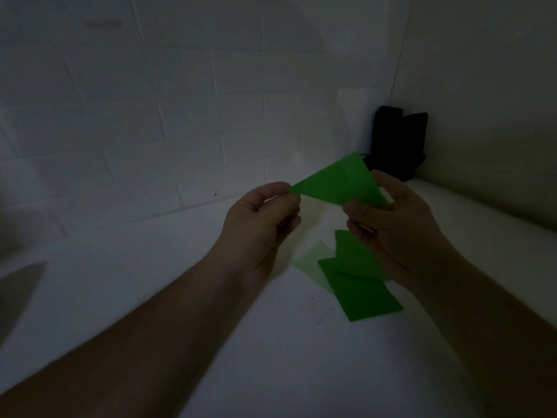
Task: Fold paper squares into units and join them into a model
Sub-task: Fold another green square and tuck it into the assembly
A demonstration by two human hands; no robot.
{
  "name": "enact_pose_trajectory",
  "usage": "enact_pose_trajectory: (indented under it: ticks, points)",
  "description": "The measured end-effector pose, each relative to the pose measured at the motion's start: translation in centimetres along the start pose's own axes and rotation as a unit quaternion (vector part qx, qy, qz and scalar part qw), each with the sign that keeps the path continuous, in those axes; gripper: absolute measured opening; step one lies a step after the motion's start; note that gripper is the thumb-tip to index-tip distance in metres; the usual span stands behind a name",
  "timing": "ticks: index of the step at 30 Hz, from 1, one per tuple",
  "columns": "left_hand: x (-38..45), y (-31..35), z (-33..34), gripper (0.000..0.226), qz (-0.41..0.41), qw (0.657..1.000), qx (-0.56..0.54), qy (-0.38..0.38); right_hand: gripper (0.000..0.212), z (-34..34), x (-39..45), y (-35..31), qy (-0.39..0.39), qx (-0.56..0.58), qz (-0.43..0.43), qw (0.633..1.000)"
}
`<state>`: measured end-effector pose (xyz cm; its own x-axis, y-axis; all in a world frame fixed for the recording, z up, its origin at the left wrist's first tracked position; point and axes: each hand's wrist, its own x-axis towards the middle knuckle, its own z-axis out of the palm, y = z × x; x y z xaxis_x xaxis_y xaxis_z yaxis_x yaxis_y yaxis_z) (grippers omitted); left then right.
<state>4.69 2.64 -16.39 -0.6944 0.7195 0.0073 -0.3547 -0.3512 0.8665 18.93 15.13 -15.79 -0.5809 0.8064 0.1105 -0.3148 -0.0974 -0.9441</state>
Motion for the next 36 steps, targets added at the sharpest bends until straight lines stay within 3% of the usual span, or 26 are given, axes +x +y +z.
enact_pose_trajectory:
  ticks: [13,21,31,36]
  points:
    - [-0.56,0.22,0.25,0.007,-0.003,0.999,0.025,-0.034,0.072,-0.18,-0.13,-0.07,0.014,-0.026,-0.037,0.999]
    - [-0.29,0.40,-0.08,0.012,-0.020,0.999,0.009,-0.048,0.080,-0.27,0.18,-0.53,0.006,0.012,-0.014,1.000]
    - [-0.19,0.54,-0.04,0.020,-0.074,0.996,-0.012,-0.055,0.063,-0.59,0.43,-0.46,0.014,0.012,-0.016,1.000]
    - [-0.07,0.04,-0.52,0.017,-0.015,0.990,0.121,-0.066,0.067,-0.32,0.19,-0.32,0.006,-0.026,-0.007,1.000]
